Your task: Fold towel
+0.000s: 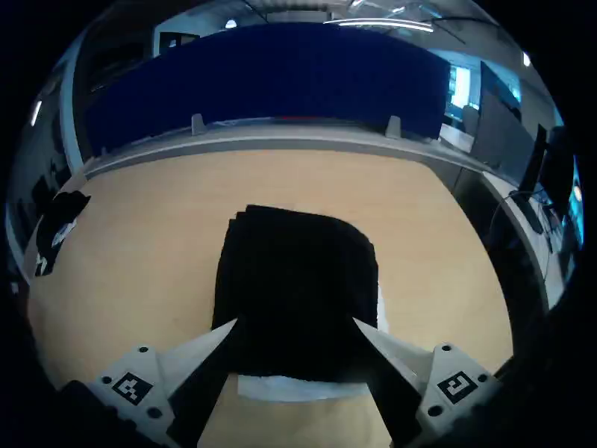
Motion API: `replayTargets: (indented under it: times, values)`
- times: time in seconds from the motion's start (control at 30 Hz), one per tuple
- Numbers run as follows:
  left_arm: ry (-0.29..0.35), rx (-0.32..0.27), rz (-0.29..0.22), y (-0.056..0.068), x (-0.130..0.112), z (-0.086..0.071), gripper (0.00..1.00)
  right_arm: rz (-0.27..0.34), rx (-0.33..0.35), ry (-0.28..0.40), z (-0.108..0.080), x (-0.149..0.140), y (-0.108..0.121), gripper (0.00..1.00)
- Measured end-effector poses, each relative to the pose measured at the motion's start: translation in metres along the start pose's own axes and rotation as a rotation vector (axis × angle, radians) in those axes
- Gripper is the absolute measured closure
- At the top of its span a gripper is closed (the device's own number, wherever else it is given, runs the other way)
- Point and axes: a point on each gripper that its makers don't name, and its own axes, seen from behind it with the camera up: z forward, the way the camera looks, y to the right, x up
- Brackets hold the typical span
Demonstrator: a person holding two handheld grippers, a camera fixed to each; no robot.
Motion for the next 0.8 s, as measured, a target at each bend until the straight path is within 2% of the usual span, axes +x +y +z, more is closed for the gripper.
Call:
replayTargets:
  times: [0.5, 0.6, 0.8]
  values:
    - [0.046, -0.021, -0.019, -0.005, 0.012, 0.003, 0.1, 0.002, -0.004, 0.151, -0.077, 0.043, -0.038, 0.0]
    - [0.06, -0.026, -0.022, -0.007, 0.015, 0.002, 0.1, 0.021, 0.007, 0.202, -0.094, 0.054, -0.054, 0.0]
    - [0.096, -0.03, -0.04, -0.014, 0.022, 0.0, 0.1, 0.042, 0.07, 0.31, -0.13, 0.072, -0.1, 0.0]
